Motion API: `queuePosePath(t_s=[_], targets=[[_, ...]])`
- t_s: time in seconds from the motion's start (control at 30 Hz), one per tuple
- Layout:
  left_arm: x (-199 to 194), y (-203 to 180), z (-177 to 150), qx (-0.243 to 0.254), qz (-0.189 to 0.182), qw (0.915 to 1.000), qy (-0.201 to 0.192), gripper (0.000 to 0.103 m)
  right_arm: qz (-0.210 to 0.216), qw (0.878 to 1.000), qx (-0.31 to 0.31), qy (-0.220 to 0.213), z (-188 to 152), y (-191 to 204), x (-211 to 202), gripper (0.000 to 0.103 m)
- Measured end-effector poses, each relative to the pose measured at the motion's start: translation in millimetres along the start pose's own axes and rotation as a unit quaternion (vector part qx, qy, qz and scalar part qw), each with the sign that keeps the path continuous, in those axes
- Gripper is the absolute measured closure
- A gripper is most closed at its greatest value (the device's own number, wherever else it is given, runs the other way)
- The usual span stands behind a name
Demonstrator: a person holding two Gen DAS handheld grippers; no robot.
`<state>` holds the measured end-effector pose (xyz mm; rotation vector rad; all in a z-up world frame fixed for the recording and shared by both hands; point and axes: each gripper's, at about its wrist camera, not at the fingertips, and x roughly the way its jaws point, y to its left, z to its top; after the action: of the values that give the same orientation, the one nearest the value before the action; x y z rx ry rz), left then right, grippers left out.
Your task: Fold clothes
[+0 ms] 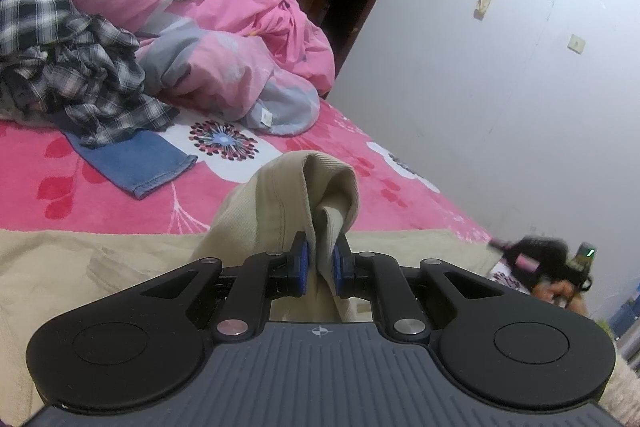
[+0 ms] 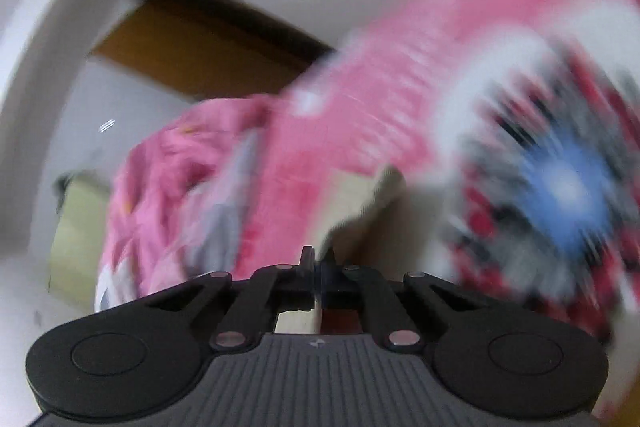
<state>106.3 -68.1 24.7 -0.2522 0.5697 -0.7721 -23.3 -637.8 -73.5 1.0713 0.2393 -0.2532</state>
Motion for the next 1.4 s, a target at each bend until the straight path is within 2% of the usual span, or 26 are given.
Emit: queuePosePath(t_s=[0.07,0.1,0.23,0.33,0.4,0.47,0.57,0.63,0.67,0.73,0.9,1.07,1.1,1.13,1.17,1.27,1.4], targets=[[0,1,0,-0.001,0.0,1.0,-0.001,0.092,0.002,0.998,-0.06,-0.014,5,17,-4,0.101],[0,1,0,-0.002,0.0,1.0,-0.001,0.092,-0.009,0.998,-0.069,-0.011,4,16,-2,0.101],[2,2,-2,-0.005,-0.003,1.0,0.002,0.092,-0.085,0.995,-0.01,0.042,-3,-28,17,0.102],[2,2,-3,-0.002,-0.005,1.0,0.006,0.092,-0.054,0.997,0.05,0.037,-4,-49,10,0.1],[3,2,-3,0.0,-0.006,1.0,0.005,0.092,-0.076,0.996,0.037,0.02,1,-41,5,0.096],[3,3,-2,-0.002,-0.006,1.0,0.004,0.092,-0.103,0.995,0.011,-0.002,8,-30,-1,0.085],[3,3,-2,-0.005,-0.006,1.0,0.003,0.092,-0.129,0.989,-0.053,-0.048,18,-6,-8,0.075],[3,2,-1,-0.002,-0.005,1.0,0.004,0.092,-0.123,0.988,-0.088,-0.043,32,7,4,0.067],[4,2,-1,0.0,-0.004,1.0,0.005,0.092,-0.119,0.987,-0.106,-0.035,39,13,13,0.058],[5,1,-1,0.002,-0.003,1.0,0.006,0.092,-0.106,0.983,-0.152,0.012,48,26,44,0.05],[9,-2,-1,0.008,0.003,0.9999,0.01,0.092,-0.11,0.967,-0.205,0.102,62,36,123,0.05],[10,-3,-1,0.013,0.008,0.9999,0.008,0.092,-0.12,0.948,-0.242,0.167,59,37,161,0.051],[10,-3,-1,0.013,0.008,0.9999,0.007,0.092,-0.11,0.945,-0.252,0.178,56,40,159,0.054],[10,-2,-2,0.012,0.007,0.9999,0.007,0.092,-0.103,0.941,-0.262,0.189,54,43,158,0.072],[11,-2,-2,0.011,0.006,0.9999,0.006,0.092,-0.105,0.937,-0.27,0.196,50,44,157,0.08],[12,-1,-4,0.007,0.006,1.0,0.002,0.092,-0.109,0.923,-0.318,0.188,41,52,155,0.085],[10,-2,-4,0.012,0.011,0.9999,-0.004,0.092,-0.088,0.926,-0.351,0.111,35,74,143,0.087]])
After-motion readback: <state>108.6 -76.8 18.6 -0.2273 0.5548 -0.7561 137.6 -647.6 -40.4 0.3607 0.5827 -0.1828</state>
